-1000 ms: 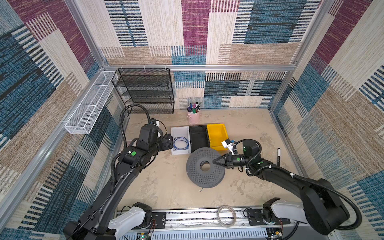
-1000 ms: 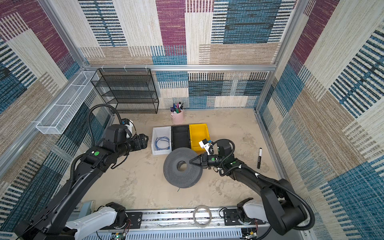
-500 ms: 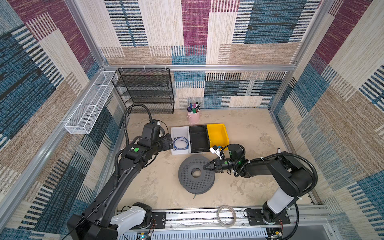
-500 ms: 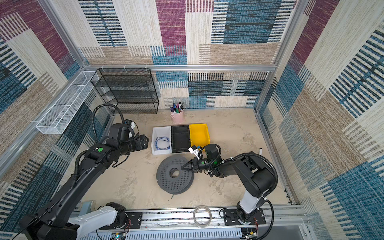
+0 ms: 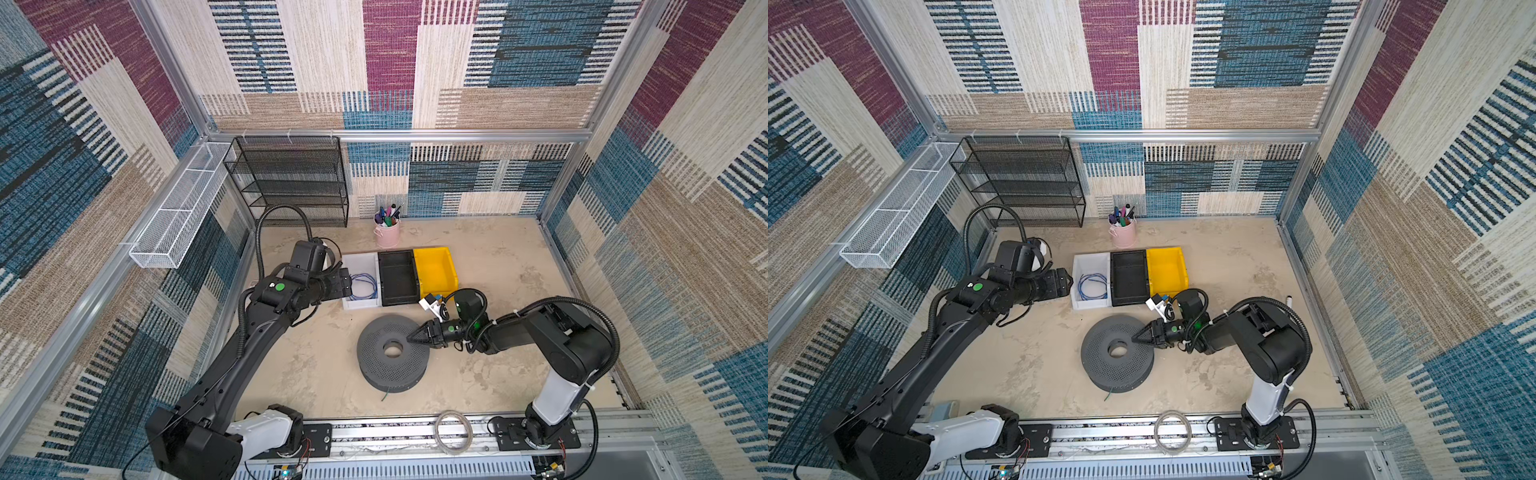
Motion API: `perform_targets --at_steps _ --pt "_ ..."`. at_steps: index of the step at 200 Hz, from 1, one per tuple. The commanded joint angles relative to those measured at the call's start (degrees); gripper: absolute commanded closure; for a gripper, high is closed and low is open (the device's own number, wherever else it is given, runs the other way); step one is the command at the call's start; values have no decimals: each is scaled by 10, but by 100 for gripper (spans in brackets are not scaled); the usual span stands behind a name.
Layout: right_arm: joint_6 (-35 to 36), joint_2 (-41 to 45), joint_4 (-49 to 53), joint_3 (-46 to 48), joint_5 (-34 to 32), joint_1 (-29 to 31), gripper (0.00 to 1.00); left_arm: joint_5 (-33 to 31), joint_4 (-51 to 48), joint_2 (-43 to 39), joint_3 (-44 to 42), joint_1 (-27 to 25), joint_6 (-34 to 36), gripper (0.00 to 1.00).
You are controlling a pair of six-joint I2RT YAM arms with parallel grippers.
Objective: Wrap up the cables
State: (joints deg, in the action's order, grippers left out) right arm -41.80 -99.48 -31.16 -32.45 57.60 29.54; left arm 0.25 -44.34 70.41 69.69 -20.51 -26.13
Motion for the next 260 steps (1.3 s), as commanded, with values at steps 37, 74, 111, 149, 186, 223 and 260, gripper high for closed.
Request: perform_targets --at_steps 37,74,111,149,186,223,260 --pt "185 119 280 -57 -177 -1 24 -6 -66 35 28 -1 -16 14" --pt "219 251 385 -72 -327 -1 12 38 -66 71 46 -1 -38 16" --pt "222 320 406 -111 -380 -2 9 77 -58 153 94 -1 -76 22" --pt "220 310 385 -120 -375 -2 9 94 -8 222 118 -1 -139 26" --pt "224 285 375 -122 -361 -2 9 91 42 278 116 -1 -197 29" --pt "241 261 383 -141 -351 -2 10 76 101 325 106 -1 -271 30" --pt "262 243 398 -156 -359 -2 10 64 143 368 103 -1 -346 35"
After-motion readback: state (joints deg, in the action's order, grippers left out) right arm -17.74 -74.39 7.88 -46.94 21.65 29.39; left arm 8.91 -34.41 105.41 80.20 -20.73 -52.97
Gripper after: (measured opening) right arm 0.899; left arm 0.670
